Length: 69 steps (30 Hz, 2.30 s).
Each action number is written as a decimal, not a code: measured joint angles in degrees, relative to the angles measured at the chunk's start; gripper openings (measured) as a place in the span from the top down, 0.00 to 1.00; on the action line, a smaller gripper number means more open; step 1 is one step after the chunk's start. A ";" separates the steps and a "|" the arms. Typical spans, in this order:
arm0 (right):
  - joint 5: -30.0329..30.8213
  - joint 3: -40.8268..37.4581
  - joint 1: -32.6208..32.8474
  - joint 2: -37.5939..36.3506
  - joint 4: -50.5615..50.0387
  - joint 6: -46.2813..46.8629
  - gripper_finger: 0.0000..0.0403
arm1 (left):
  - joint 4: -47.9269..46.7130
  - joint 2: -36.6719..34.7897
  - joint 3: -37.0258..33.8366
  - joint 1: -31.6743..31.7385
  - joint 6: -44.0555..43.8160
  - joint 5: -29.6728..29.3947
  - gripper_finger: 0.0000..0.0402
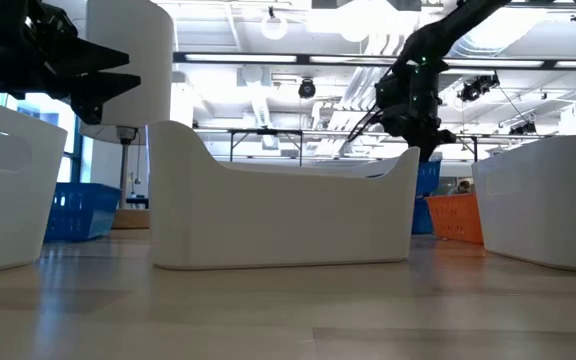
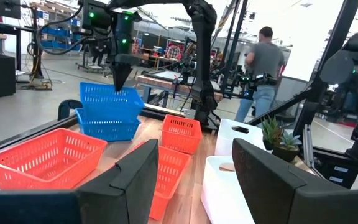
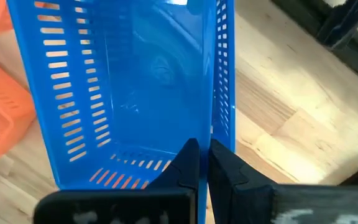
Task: Stack baskets by color
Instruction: Stack the bottom blue bin on top of the other right blue bin, then stack the bottom left orange bin on top of the other top orange bin
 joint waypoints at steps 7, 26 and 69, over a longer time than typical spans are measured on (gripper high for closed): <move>-0.03 -3.76 -0.15 0.02 4.10 -0.12 1.00 | 0.00 -0.01 0.00 0.00 0.00 0.00 0.51; 0.18 -7.71 -0.95 0.02 6.38 -0.98 0.84 | 0.02 0.00 -0.01 -0.02 -0.02 0.00 0.51; 4.65 -7.64 19.94 -17.40 13.55 2.74 0.72 | -28.39 33.20 31.83 0.00 8.56 -8.57 0.51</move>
